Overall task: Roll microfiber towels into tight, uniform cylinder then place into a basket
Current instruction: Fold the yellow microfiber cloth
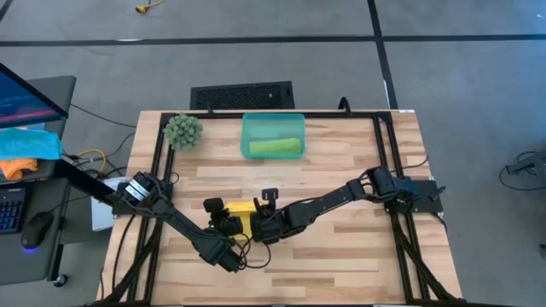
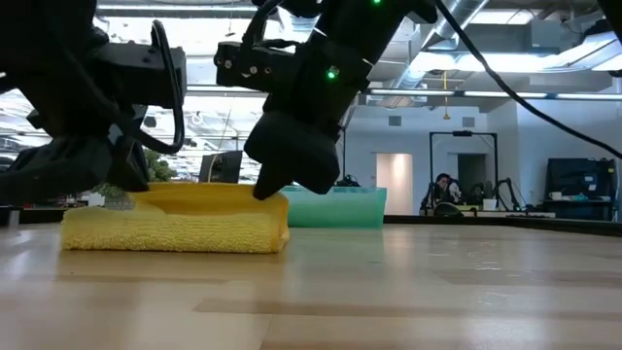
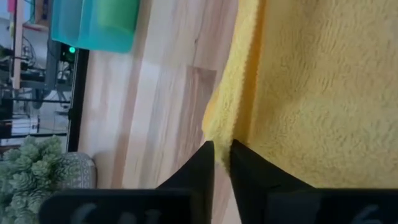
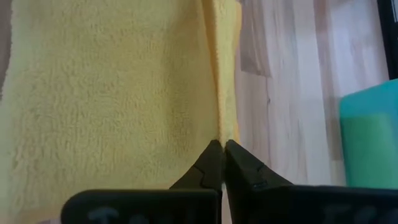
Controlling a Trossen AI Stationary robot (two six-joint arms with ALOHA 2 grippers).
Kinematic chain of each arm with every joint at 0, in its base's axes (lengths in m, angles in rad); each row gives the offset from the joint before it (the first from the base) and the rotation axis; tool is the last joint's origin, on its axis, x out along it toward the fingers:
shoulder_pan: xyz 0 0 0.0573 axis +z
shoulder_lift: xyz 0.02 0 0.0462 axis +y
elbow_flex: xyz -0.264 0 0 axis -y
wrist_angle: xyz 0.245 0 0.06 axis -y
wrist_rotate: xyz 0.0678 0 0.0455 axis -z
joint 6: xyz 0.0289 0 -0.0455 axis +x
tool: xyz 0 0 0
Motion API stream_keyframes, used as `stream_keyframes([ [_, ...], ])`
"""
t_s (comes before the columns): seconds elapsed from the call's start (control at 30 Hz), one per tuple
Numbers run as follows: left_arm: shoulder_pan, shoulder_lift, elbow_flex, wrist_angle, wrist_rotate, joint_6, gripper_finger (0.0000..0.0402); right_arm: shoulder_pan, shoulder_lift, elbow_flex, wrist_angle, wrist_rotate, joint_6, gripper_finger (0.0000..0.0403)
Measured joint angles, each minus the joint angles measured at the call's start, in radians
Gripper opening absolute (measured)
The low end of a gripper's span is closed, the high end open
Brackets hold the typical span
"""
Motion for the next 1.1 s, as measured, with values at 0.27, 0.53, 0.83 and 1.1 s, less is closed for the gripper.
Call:
stream_keyframes([
  [0.27,0.005,0.0,0.001,0.001,0.055,-0.004,0.0118,0.001,0.0,0.0,0.003,-0.023,0.008,0.0058],
  [0.53,0.005,0.0,0.008,-0.043,0.057,-0.011,0.0156,-0.006,0.0,0.0,-0.021,-0.023,0.041,0.0127],
  [0.83,0.005,0.0,0.055,-0.109,-0.046,-0.055,0.0158,-0.012,-0.011,0.002,-0.07,-0.026,0.068,0.0151],
  [1.1,-0.026,0.0,0.143,-0.362,-0.091,-0.193,0.0158,-0.007,-0.099,0.002,-0.268,-0.025,0.182,0.0133],
])
